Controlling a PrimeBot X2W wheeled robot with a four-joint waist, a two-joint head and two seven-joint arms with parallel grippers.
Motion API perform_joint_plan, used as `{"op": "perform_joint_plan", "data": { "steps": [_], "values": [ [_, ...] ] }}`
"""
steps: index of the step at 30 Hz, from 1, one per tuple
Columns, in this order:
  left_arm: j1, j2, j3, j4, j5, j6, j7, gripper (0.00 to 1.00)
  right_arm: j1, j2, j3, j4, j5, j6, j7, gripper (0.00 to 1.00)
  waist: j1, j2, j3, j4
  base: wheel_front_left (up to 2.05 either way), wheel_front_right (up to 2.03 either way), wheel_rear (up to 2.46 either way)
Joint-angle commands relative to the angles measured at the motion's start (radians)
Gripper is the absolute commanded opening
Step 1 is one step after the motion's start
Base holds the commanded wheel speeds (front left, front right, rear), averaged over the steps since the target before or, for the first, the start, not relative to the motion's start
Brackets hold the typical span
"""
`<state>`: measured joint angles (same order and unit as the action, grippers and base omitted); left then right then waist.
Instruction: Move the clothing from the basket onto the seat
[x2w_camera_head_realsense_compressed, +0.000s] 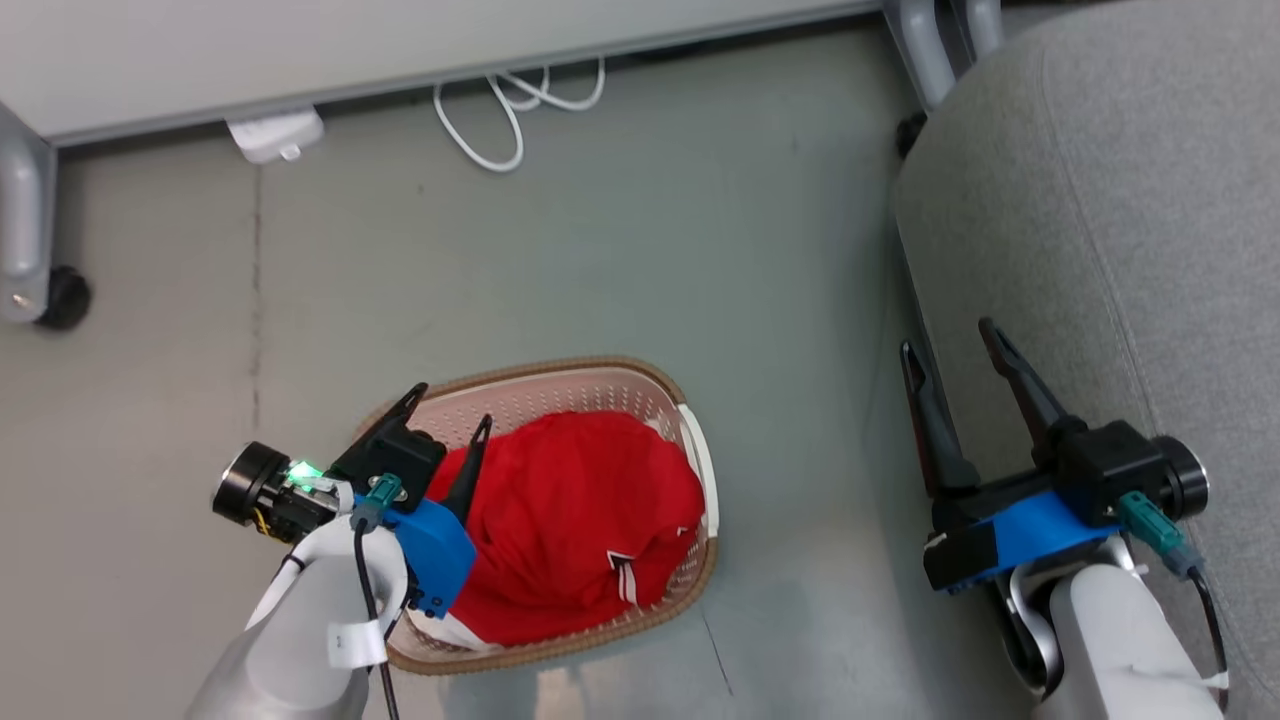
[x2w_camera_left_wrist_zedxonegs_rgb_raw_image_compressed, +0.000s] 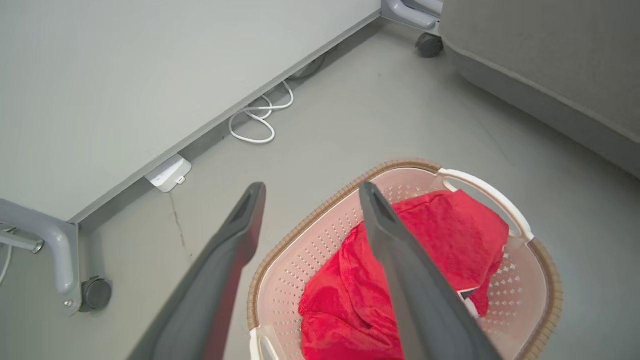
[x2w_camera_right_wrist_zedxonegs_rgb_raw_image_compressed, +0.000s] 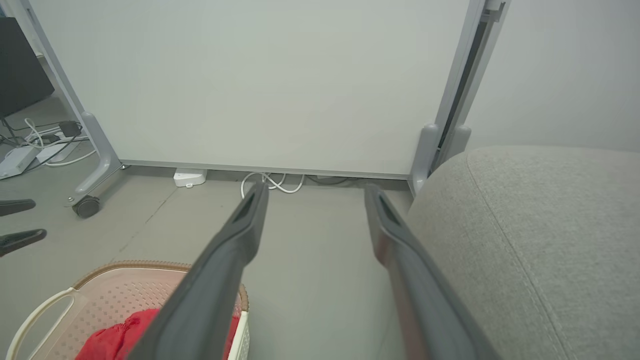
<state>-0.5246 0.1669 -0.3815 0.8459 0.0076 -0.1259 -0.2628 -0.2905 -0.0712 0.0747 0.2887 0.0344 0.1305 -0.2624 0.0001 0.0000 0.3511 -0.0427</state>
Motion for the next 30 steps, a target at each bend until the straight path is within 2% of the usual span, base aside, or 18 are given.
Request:
{"op": "perform_joint_plan", "data": {
  "steps": [1, 10, 16, 24, 30],
  "values": [
    [-0.039, 0.013, -0.028, 0.029, 0.0, -0.007, -0.003, 1.0, -0.028, 0.001, 0.004, -0.008, -0.008, 0.0, -0.004, 1.0, -0.0001, 0.0, 0.068, -0.032, 0.0, 0.0, 0.0],
    [-0.181, 0.036, -0.238, 0.238, -0.018, -0.004, -0.003, 1.0, -0.103, 0.008, 0.012, -0.032, -0.017, 0.0, -0.004, 1.0, -0.0001, 0.0, 0.201, -0.06, 0.0, 0.0, 0.0],
    [-0.257, 0.031, -0.372, 0.359, -0.042, -0.005, 0.027, 1.0, -0.135, 0.005, 0.022, -0.046, -0.026, 0.0, -0.004, 1.0, -0.0001, 0.0, 0.281, -0.071, 0.0, 0.0, 0.0],
    [-0.325, 0.052, -0.545, 0.413, -0.087, -0.005, 0.105, 1.0, -0.173, -0.006, 0.021, -0.074, -0.031, 0.0, -0.004, 1.0, -0.0001, 0.0, 0.386, -0.095, 0.0, 0.0, 0.0],
    [-0.366, 0.078, -0.642, 0.426, -0.16, -0.005, 0.181, 1.0, -0.201, -0.006, 0.023, -0.103, -0.035, 0.0, -0.004, 1.0, -0.0001, 0.0, 0.459, -0.113, 0.0, 0.0, 0.0]
  ]
}}
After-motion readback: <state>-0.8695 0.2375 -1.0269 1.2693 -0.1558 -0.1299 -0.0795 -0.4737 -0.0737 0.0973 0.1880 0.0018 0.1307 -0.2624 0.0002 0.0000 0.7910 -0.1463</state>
